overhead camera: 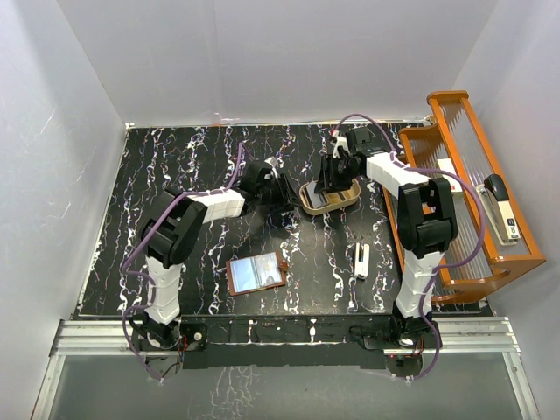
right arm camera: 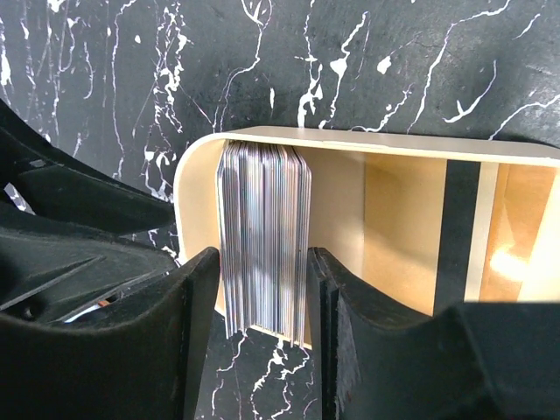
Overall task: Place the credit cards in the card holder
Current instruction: Adjust the credit card in the storage box.
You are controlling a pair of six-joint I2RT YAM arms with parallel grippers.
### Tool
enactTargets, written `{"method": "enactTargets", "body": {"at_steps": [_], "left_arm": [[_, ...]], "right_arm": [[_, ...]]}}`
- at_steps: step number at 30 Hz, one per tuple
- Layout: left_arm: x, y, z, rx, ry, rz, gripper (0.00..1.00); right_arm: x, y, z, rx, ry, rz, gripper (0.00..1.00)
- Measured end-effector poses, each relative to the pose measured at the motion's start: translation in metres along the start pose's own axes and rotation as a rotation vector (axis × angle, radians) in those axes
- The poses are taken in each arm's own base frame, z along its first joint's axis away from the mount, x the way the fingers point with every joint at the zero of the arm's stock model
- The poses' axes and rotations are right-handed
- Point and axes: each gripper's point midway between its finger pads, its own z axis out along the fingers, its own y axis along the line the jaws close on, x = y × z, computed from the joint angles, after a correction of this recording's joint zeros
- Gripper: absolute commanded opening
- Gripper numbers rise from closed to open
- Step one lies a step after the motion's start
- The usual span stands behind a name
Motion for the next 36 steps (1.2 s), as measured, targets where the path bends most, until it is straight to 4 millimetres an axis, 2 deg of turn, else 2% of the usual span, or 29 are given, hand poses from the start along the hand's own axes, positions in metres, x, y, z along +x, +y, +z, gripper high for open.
{"method": "enactTargets", "body": {"at_steps": [10,16,27,33,36], "left_arm": [[0.004,0.009,0.010,-0.011,0.022,-0.001,0.36],[0.003,0.011,0.010,-0.011,0.022,-0.004,0.36],[0.004,0.011,0.010,-0.015,0.027,-0.033,0.37],[0.005,0.011,0.009,-0.024,0.032,-0.086,0.40],[0.004,0.011,0.009,-0.026,0.033,-0.117,0.42]], "right_arm": [[0.002,0.006,0.007,0.083,0.001,-0.044,0.37],[0.001,0.012,0.010,0.168,-0.002,-0.088,0.33],[0.003,0.021,0.011,0.346,0.000,-0.170,0.31],[0.004,0.022,0.012,0.398,-0.010,-0.180,0.35],[0.005,0.023,0.012,0.408,-0.013,-0.181,0.42]]}}
